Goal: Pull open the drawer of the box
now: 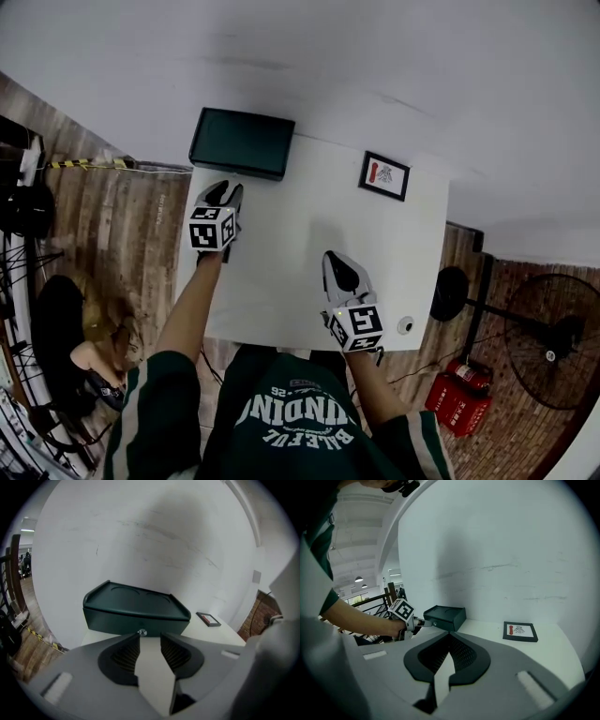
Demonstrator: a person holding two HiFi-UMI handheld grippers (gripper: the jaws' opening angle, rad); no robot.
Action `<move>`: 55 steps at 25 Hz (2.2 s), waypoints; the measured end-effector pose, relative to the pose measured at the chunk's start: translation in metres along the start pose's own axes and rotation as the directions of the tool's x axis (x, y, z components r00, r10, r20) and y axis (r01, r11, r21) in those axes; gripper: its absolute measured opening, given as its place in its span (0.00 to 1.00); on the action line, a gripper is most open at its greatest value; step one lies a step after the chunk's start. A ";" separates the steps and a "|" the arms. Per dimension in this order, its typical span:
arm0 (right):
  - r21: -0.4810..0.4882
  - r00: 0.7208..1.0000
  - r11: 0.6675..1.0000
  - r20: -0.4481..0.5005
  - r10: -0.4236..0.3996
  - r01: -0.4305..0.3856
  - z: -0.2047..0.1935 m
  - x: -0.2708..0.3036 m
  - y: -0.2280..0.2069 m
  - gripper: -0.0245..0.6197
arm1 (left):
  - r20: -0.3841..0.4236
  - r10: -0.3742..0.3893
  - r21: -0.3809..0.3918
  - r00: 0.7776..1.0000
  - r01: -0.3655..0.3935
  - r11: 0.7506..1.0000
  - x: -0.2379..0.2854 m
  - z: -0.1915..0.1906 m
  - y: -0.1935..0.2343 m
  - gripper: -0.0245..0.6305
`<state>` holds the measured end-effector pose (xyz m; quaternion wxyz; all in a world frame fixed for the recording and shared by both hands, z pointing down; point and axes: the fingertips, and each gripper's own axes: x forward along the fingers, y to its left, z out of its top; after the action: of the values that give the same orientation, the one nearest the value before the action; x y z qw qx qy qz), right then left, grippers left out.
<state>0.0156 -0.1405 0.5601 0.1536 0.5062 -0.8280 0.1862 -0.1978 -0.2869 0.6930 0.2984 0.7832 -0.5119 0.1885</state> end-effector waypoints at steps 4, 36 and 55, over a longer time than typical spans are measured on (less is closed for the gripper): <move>0.017 0.999 0.999 -0.008 -0.037 0.038 -0.006 -0.007 -0.009 0.04 | -0.042 0.011 -0.036 0.999 -0.012 0.999 0.020 -0.002 0.014 0.26; 0.035 0.997 0.997 -0.019 -0.072 0.072 -0.028 -0.037 -0.008 0.04 | -0.101 -0.002 -0.111 0.995 -0.009 0.994 -0.016 -0.069 0.003 0.23; 0.027 0.997 0.996 0.015 -0.082 0.081 -0.025 -0.057 -0.004 0.04 | -0.119 0.013 -0.112 0.993 -0.026 0.993 -0.041 -0.092 0.001 0.23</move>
<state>0.0455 -0.0861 0.5580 0.1479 0.5429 -0.8054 0.1865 -0.2141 -0.1979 0.7376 0.3704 0.7474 -0.5109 0.2079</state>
